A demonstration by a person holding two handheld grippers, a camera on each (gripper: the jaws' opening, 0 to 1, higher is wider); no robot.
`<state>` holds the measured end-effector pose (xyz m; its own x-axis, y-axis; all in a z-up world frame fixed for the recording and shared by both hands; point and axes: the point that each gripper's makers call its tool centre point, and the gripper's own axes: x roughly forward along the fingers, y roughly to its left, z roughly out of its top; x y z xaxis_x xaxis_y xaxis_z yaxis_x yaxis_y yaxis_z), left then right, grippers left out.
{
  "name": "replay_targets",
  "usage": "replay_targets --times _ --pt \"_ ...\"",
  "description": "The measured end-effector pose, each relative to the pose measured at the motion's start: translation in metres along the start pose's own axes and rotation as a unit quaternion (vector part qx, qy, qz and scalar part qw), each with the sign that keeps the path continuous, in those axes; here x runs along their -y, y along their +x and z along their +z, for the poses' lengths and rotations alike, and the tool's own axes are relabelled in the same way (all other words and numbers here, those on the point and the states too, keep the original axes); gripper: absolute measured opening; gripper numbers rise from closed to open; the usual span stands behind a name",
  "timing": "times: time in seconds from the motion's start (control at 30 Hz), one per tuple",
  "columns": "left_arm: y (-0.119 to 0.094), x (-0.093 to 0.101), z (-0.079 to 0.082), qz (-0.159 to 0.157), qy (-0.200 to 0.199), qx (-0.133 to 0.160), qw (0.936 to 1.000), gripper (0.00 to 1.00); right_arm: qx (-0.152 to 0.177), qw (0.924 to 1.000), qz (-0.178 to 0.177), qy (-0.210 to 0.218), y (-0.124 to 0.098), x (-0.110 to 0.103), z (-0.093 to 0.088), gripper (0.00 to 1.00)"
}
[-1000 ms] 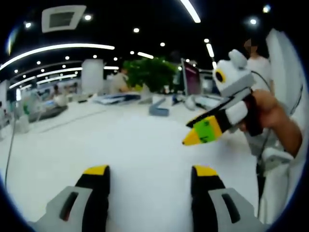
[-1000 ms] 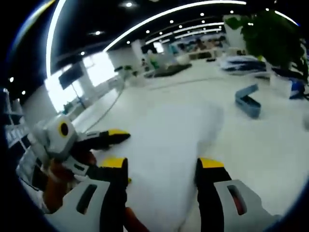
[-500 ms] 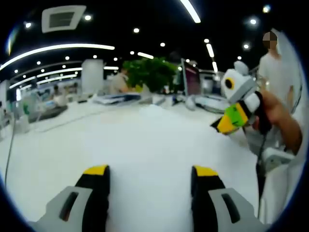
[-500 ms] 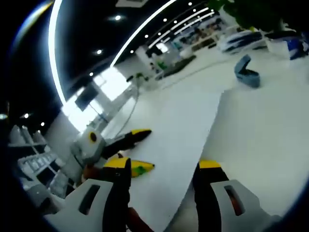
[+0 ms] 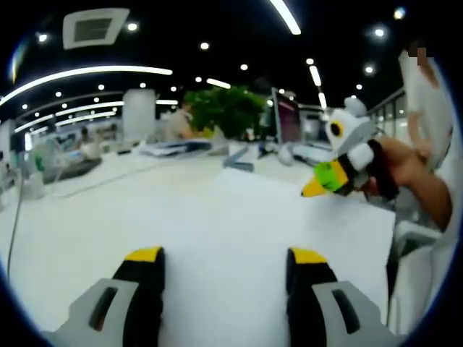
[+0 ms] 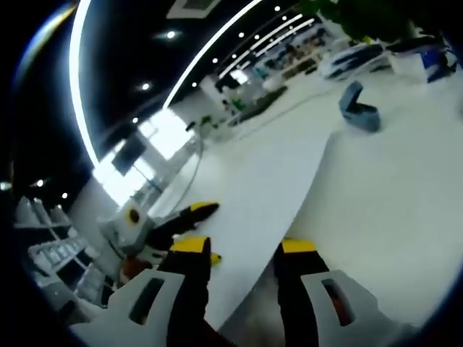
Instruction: Pick up the paper insert the paper into the punch align the paper edges press the punch to punch holes
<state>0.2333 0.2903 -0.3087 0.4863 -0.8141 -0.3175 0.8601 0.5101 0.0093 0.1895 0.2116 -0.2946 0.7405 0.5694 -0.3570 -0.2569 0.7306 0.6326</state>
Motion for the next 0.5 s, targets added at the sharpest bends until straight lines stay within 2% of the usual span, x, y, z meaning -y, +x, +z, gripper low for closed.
replay_targets --times 0.5 --pt "-0.0001 -0.0011 -0.0004 0.005 -0.002 0.001 1.0000 0.68 0.002 0.9999 0.008 0.011 0.0026 0.0102 0.0030 0.29"
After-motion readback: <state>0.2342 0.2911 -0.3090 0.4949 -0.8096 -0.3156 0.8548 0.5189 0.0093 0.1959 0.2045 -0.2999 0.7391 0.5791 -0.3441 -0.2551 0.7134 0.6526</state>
